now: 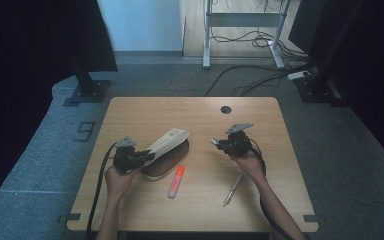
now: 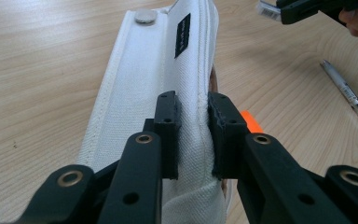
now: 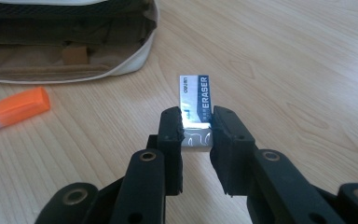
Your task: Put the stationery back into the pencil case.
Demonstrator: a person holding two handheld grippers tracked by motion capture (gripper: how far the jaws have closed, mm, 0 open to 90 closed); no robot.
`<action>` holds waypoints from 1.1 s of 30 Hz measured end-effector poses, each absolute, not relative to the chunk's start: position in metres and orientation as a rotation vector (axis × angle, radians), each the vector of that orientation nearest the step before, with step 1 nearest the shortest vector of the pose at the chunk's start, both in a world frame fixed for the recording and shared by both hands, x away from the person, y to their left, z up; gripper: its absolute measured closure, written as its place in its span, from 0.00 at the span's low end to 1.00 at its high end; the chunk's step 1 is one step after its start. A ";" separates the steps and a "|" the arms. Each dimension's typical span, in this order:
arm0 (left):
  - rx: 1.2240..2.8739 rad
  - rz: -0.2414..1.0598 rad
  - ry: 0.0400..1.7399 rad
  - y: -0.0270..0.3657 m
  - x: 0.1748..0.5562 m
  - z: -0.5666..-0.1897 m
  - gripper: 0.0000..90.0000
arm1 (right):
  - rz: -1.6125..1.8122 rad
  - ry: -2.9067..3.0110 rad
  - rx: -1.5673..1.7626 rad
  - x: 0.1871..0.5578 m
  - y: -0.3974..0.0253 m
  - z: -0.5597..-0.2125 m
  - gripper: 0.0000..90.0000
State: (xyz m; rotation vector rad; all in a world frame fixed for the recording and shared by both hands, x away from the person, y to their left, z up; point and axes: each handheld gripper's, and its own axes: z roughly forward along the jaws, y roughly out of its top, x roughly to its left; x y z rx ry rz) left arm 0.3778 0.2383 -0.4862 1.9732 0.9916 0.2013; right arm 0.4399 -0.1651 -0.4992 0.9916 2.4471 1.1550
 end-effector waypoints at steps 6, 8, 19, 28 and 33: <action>1.970 0.199 0.991 0.238 0.378 -0.486 0.83 | 1.150 2.475 0.966 0.441 -0.150 -0.502 0.80; 1.969 0.201 0.987 0.238 0.378 -0.486 0.83 | 1.151 2.483 0.960 0.441 -0.145 -0.503 0.80; 1.967 0.196 0.983 0.238 0.378 -0.486 0.83 | 1.158 2.518 0.919 0.444 -0.118 -0.507 0.80; 1.968 0.190 0.977 0.238 0.377 -0.486 0.83 | 1.157 2.538 0.891 0.445 -0.098 -0.509 0.80; 1.968 0.187 0.974 0.239 0.378 -0.485 0.83 | 1.155 2.540 0.886 0.448 -0.091 -0.510 0.80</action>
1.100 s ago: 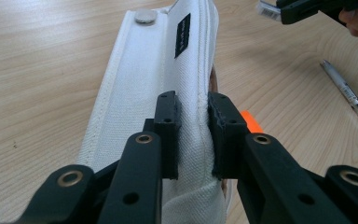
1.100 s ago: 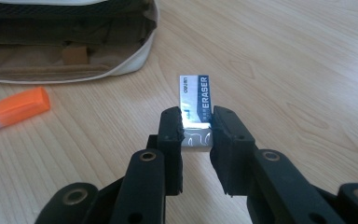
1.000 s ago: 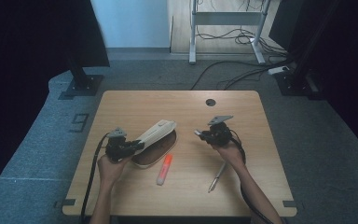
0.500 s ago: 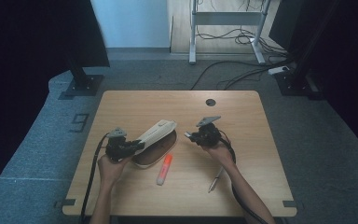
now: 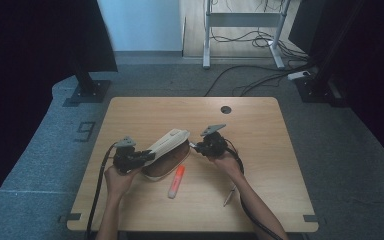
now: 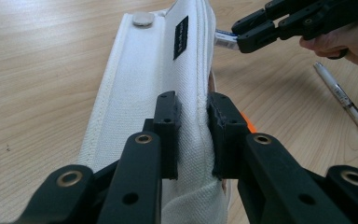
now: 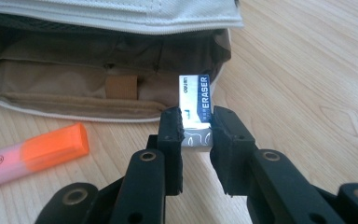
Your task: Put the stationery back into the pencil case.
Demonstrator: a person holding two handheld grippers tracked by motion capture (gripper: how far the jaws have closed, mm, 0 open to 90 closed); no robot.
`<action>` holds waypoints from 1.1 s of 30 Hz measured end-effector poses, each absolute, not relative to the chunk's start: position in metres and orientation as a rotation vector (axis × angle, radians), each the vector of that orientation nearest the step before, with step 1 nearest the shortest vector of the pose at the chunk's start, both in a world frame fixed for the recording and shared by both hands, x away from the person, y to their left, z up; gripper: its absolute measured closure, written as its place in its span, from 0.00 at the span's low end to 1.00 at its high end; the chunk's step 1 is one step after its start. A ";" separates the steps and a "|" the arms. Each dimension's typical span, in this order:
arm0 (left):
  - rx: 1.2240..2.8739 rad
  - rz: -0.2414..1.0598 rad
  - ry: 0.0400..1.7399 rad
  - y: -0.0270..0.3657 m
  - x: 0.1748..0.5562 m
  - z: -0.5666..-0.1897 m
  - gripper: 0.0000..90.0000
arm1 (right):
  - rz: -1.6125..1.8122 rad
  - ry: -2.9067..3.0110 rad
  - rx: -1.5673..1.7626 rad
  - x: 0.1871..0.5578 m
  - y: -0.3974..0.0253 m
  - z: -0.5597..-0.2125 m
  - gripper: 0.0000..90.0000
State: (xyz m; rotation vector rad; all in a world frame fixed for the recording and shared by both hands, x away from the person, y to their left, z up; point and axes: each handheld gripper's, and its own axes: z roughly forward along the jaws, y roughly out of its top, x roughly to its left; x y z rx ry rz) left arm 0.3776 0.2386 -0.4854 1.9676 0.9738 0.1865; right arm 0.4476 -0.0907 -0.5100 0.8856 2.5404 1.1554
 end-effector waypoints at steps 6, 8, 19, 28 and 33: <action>1.967 0.186 0.974 0.239 0.378 -0.485 0.83 | 1.154 2.549 0.879 0.451 -0.080 -0.512 0.80; 1.967 0.185 0.975 0.239 0.378 -0.485 0.83 | 1.147 2.551 0.873 0.452 -0.076 -0.513 0.80; 1.968 0.186 0.974 0.238 0.378 -0.485 0.83 | 1.129 2.568 0.857 0.457 -0.055 -0.519 0.80; 1.968 0.184 0.973 0.238 0.378 -0.485 0.83 | 1.109 2.570 0.858 0.464 -0.043 -0.522 0.80; 1.968 0.181 0.969 0.237 0.378 -0.485 0.83 | 1.099 2.569 0.867 0.467 -0.038 -0.525 0.80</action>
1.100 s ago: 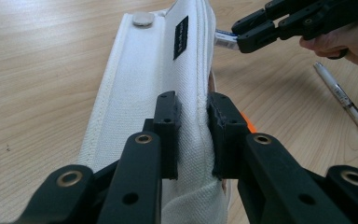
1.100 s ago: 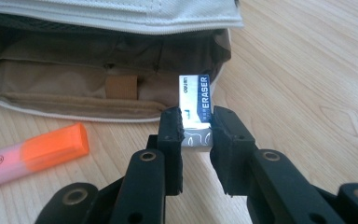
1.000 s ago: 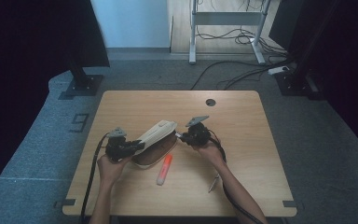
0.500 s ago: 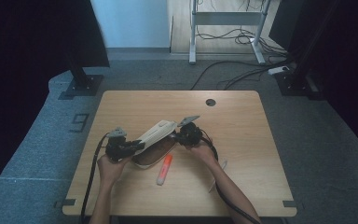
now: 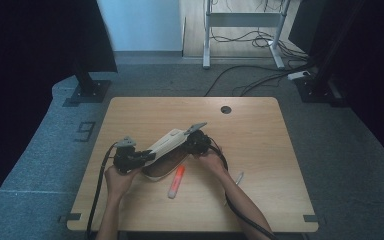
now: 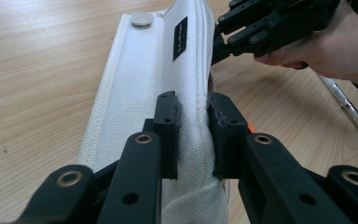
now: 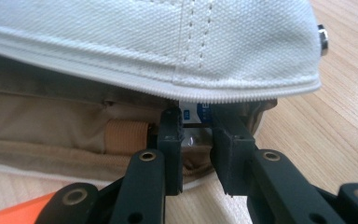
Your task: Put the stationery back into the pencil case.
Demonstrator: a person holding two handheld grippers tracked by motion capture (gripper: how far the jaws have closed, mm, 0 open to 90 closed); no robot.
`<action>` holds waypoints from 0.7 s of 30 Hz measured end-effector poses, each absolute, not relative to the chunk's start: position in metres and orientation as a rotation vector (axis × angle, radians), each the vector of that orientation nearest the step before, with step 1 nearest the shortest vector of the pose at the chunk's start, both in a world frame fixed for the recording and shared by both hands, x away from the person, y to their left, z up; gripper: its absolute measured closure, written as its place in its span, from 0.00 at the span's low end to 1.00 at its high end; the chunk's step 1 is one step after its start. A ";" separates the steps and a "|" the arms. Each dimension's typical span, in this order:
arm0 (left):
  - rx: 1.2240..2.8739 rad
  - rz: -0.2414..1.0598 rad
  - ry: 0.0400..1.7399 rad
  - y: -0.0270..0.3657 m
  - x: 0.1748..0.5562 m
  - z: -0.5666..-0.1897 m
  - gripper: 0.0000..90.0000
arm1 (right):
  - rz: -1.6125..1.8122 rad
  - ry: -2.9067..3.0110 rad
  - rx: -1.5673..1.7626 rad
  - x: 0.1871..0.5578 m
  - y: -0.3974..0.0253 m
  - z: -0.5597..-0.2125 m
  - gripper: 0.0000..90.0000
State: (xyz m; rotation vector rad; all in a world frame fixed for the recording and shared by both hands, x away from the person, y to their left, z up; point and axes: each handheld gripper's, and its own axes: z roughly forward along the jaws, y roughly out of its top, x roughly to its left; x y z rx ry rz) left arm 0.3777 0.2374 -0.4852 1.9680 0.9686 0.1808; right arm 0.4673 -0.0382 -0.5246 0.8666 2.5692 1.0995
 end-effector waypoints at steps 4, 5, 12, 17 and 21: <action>1.969 0.177 0.967 0.237 0.378 -0.485 0.83 | 1.102 2.565 0.876 0.471 -0.035 -0.528 0.80; 1.969 0.177 0.966 0.237 0.378 -0.485 0.83 | 1.102 2.562 0.877 0.471 -0.034 -0.528 0.80; 1.976 0.179 0.962 0.236 0.378 -0.485 0.83 | 1.089 2.562 0.875 0.474 -0.028 -0.532 0.79; 1.984 0.188 0.963 0.235 0.377 -0.485 0.83 | 1.083 2.567 0.880 0.474 -0.029 -0.533 0.64; 1.986 0.193 0.962 0.235 0.377 -0.486 0.83 | 1.096 2.556 0.888 0.471 -0.035 -0.529 0.55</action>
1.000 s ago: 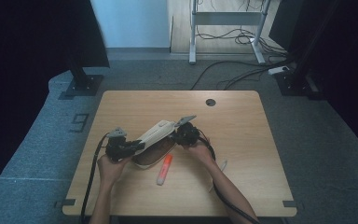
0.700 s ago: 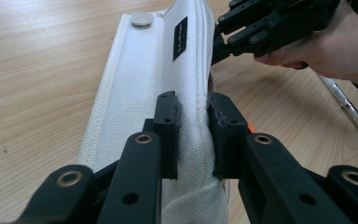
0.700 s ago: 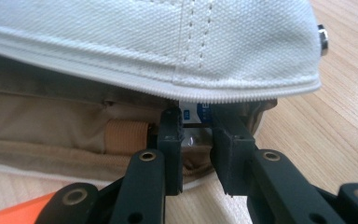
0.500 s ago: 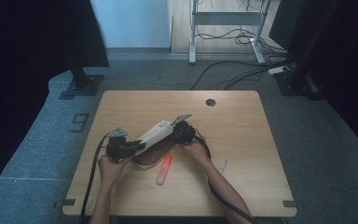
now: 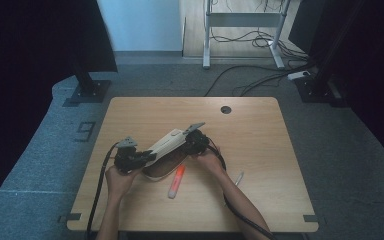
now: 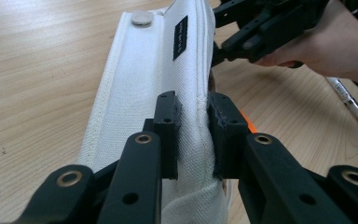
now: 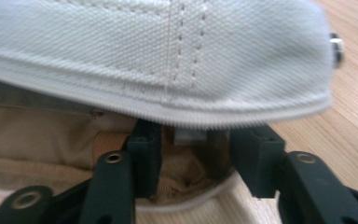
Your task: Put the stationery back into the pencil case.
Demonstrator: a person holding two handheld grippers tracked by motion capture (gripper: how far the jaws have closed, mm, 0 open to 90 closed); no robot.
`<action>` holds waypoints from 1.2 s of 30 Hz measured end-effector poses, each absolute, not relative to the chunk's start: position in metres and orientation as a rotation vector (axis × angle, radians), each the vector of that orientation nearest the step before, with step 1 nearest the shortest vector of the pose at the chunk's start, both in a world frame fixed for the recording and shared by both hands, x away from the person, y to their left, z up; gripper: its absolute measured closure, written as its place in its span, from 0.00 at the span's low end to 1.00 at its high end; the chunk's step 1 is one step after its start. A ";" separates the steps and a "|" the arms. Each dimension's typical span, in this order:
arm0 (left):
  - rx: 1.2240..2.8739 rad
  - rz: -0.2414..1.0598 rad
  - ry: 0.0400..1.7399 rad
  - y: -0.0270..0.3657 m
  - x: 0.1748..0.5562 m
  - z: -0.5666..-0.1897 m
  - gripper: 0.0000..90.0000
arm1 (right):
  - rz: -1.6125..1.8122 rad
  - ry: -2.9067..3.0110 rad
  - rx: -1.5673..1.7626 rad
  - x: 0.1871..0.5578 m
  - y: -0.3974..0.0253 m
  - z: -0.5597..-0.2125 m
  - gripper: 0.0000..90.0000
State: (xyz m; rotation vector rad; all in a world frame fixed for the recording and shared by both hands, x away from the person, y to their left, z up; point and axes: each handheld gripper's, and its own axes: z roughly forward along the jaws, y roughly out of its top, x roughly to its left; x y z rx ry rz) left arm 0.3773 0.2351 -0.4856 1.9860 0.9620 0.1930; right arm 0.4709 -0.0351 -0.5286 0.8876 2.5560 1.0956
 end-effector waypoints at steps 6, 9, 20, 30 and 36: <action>1.987 0.193 0.961 0.235 0.378 -0.486 0.83 | 1.085 2.553 0.883 0.464 -0.045 -0.521 0.45; 1.985 0.190 0.961 0.236 0.378 -0.486 0.83 | 1.094 2.551 0.883 0.460 -0.052 -0.517 0.41; 1.986 0.186 0.960 0.236 0.378 -0.486 0.83 | 1.097 2.548 0.855 0.433 -0.083 -0.502 0.29; 1.988 0.189 0.959 0.236 0.378 -0.486 0.82 | 1.111 2.546 0.862 0.423 -0.104 -0.502 0.14; 1.987 0.187 0.959 0.236 0.378 -0.486 0.82 | 1.110 2.550 0.843 0.415 -0.114 -0.502 0.12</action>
